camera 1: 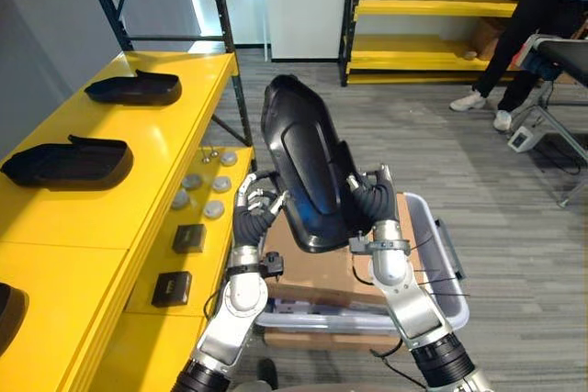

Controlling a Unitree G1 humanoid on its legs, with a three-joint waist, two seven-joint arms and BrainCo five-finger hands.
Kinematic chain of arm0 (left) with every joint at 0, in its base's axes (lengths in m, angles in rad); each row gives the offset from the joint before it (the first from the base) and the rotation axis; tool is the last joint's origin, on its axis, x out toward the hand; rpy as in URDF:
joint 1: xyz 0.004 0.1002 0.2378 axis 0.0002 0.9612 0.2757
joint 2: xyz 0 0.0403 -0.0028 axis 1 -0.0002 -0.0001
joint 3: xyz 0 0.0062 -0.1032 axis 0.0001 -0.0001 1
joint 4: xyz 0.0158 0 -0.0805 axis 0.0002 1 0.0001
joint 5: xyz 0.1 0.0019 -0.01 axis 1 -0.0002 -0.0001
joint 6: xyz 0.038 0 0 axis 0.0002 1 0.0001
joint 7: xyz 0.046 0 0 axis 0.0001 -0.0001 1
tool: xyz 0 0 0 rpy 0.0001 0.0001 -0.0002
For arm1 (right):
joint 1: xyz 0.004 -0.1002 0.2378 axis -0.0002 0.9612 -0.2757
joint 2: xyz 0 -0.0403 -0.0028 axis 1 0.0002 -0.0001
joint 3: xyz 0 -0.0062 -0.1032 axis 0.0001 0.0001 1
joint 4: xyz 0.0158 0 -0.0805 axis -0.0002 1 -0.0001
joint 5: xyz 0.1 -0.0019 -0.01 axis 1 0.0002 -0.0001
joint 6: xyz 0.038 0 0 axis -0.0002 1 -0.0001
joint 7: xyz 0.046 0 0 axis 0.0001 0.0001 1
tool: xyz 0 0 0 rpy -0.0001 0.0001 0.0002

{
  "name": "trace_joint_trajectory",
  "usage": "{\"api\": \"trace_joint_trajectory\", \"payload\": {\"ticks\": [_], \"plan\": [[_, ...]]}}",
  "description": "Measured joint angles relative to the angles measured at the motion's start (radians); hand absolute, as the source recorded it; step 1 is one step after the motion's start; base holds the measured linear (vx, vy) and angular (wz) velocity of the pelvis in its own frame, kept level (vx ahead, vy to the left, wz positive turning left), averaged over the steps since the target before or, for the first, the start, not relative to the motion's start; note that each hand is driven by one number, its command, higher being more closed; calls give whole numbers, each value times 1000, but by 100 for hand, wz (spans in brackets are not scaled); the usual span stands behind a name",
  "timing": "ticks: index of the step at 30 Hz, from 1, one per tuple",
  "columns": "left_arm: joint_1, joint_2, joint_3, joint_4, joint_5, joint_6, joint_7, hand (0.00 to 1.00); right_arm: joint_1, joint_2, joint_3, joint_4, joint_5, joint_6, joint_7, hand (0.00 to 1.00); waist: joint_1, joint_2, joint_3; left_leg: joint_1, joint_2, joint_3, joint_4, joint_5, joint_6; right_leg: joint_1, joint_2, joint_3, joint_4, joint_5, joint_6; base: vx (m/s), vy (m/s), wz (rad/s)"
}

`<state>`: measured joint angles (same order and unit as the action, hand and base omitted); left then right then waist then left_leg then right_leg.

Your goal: Walk over and take plastic housings, then place them on the shelf

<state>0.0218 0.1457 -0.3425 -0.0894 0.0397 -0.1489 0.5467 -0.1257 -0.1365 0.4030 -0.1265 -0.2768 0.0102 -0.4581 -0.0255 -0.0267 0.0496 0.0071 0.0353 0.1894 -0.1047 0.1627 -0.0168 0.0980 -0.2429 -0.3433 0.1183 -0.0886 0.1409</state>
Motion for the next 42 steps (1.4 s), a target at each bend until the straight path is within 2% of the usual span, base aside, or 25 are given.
{"api": "trace_joint_trajectory", "payload": {"ticks": [7, 8, 15, 21, 29, 42], "plan": [[0, 0, 0, 0, -1, 1, 0, 100, 1, 0, 0, -5, -1, 0, 0, 100, -10, 0, -2, 0, 0, 2, 0, 0, 0, -2, 0, 3, 0, 0, 0, 0, 0, 0], [0, -1, 0, 0, -1, 6, 0, 0, 3, 0, 0, -5, -1, 0, 0, 100, -12, 0, -3, 0, 0, 3, 0, 0, 0, -2, 0, 4, 0, 0, 0, 0, 0, 0], [1, -11, -50, 0, 1, 8, -33, 0, 8, 13, 0, -5, -1, 0, 0, 100, -16, 2, -5, 0, 0, 7, 0, 0, 0, -5, 0, 8, 0, 0, 0, 1, 0, -1], [9, -15, -41, 0, 0, 10, -45, 0, 46, 17, -4, 3, 0, -3, 0, 100, -15, 3, -17, 0, 0, 6, 0, 0, 0, -5, 0, 7, 0, 0, 0, 0, 0, 0], [49, -51, -5, 0, -10, 12, -69, 0, 88, 63, -14, 51, 0, -24, 5, 100, -15, 10, -26, 4, 0, 1, -1, 1, -1, 2, 0, 3, 1, 0, 0, 0, 0, 1], [89, -70, -4, 12, -29, 9, -152, 0, 100, 107, -115, 96, -2, -33, 19, 100, -14, 10, -26, -1, -1, -7, -1, 1, -1, 3, 0, -5, 0, 1, -1, 0, 0, 1]]}}
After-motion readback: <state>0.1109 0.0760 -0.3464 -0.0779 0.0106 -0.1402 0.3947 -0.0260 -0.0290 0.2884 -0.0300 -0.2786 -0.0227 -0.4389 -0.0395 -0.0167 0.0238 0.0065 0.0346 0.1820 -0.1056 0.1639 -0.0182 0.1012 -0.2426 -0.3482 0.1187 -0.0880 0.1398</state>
